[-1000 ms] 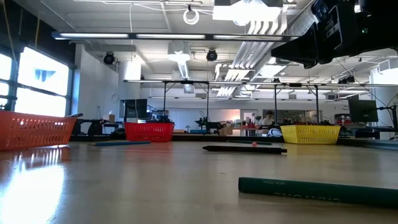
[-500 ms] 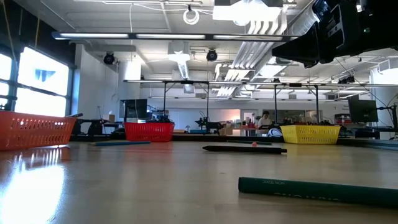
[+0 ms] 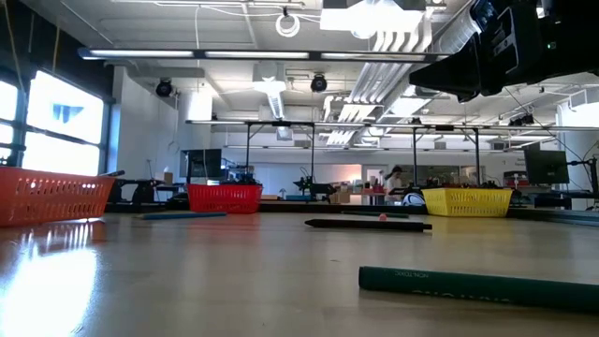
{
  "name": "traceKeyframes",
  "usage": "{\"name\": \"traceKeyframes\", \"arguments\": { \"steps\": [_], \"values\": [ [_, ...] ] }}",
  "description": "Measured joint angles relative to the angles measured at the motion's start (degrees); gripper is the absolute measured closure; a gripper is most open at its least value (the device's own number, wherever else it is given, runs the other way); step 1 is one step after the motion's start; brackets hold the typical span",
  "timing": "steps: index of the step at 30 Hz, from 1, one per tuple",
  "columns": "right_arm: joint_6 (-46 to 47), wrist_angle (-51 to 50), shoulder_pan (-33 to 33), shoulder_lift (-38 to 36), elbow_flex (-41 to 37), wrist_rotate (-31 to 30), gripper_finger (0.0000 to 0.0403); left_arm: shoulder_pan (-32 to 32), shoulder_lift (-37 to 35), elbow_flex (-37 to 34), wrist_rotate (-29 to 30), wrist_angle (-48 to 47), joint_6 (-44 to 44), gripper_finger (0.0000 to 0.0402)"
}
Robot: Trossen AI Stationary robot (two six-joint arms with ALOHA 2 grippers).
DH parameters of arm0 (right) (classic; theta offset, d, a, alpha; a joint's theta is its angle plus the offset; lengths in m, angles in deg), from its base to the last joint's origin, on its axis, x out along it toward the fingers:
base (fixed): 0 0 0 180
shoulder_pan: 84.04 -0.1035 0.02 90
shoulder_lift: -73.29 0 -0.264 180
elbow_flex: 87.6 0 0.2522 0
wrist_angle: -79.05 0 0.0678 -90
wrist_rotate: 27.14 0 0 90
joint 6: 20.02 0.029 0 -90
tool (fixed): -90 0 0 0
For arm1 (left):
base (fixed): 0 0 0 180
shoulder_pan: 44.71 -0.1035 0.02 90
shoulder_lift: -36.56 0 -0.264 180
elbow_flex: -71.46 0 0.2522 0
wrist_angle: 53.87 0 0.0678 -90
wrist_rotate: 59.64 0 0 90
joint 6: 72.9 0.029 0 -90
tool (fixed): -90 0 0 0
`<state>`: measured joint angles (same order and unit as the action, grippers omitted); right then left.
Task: Sort crayons/erasers/pens/pencils in bins
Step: Put the red crayon into the blue basket
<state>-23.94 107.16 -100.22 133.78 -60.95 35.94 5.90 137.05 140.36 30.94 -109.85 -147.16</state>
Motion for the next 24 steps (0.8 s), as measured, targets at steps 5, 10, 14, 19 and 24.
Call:
{"name": "traceKeyframes", "arguments": {
  "steps": [5, 10, 14, 19, 24],
  "values": [
    [-0.04, 0.0, 0.0, 0.0, 0.0, 0.0, 0.0403, 0.03, -0.22, -0.09, 0.21, 0.17, 2.19, 0.038],
    [-0.17, 0.0, 0.0, 0.0, 0.0, 0.0, 0.0403, 0.13, -0.24, -0.13, 3.0, 0.43, 3.43, 0.0397],
    [-0.17, 0.0, 0.0, 0.0, 0.02, 0.02, 0.0403, -0.37, -0.24, -0.24, 4.1, 1.31, 5.07, 0.0397],
    [-0.17, 0.0, 0.0, 0.0, 0.01, 0.04, 0.0403, -1.69, -0.19, -0.24, 7.12, 2.88, 7.35, 0.0397],
    [-0.17, 0.0, 0.0, 0.0, 0.02, 0.07, 0.0403, -4.63, -0.19, -0.35, 13.56, 6.25, 11.82, 0.0397]
  ]
}}
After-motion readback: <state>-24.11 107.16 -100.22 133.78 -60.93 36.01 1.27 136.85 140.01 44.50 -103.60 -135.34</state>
